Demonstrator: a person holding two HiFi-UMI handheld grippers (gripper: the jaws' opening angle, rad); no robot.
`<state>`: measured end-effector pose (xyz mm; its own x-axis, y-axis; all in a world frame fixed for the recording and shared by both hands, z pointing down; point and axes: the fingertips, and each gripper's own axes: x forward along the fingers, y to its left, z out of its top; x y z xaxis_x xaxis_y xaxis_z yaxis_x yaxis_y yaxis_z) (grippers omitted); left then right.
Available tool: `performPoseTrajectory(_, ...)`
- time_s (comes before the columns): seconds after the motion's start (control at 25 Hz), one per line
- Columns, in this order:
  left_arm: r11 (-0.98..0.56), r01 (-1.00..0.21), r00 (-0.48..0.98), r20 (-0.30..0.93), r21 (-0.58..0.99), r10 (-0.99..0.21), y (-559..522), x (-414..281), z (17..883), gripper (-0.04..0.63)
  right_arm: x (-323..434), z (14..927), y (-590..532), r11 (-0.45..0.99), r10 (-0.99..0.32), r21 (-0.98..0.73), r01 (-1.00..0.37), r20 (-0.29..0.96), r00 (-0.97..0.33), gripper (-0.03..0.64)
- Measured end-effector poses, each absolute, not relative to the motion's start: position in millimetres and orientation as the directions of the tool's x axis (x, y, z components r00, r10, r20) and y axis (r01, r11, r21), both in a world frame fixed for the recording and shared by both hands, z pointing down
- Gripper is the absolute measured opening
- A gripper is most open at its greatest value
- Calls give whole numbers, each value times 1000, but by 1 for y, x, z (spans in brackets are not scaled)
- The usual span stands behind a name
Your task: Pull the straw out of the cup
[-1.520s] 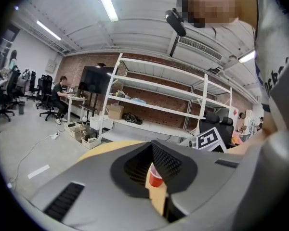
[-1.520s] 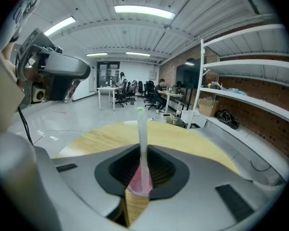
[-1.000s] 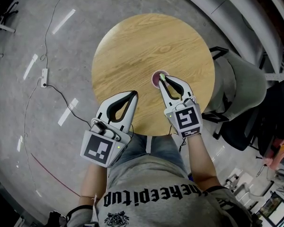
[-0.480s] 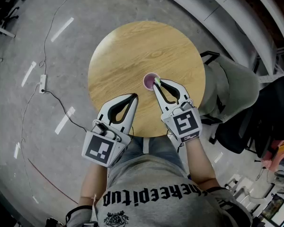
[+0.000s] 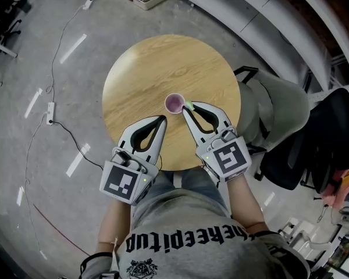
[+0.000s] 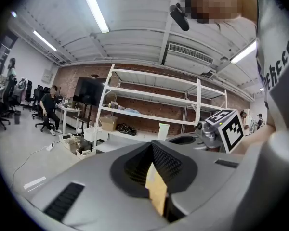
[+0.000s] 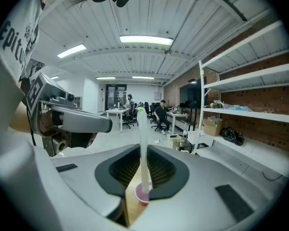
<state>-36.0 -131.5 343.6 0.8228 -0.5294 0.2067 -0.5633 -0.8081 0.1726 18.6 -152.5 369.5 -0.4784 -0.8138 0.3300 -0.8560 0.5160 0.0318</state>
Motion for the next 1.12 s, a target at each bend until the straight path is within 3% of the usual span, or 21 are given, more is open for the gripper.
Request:
performPoseTrajectory(0.4,-810,-571,818,182,137,-546,-118,-4,327,26,47,330,-133,533,-830,45,-845,225,-511,49)
performPoseTrajectory(0.6,-801,-591,806,102,96,-583,-114,10,312,26,59,319,-117,548,-824,40,-836,198,-531,49)
performPoseTrajectory(0.8,-786,-609,791,162,107,-590,-101,25,318,26,74,314,-105,572,-811,31,-820,168,-560,49)
performPoseTrajectory(1.12,-756,-648,759,159,94,-631,-84,48,316,26,95,307,-85,613,-784,13,-790,132,-606,49)
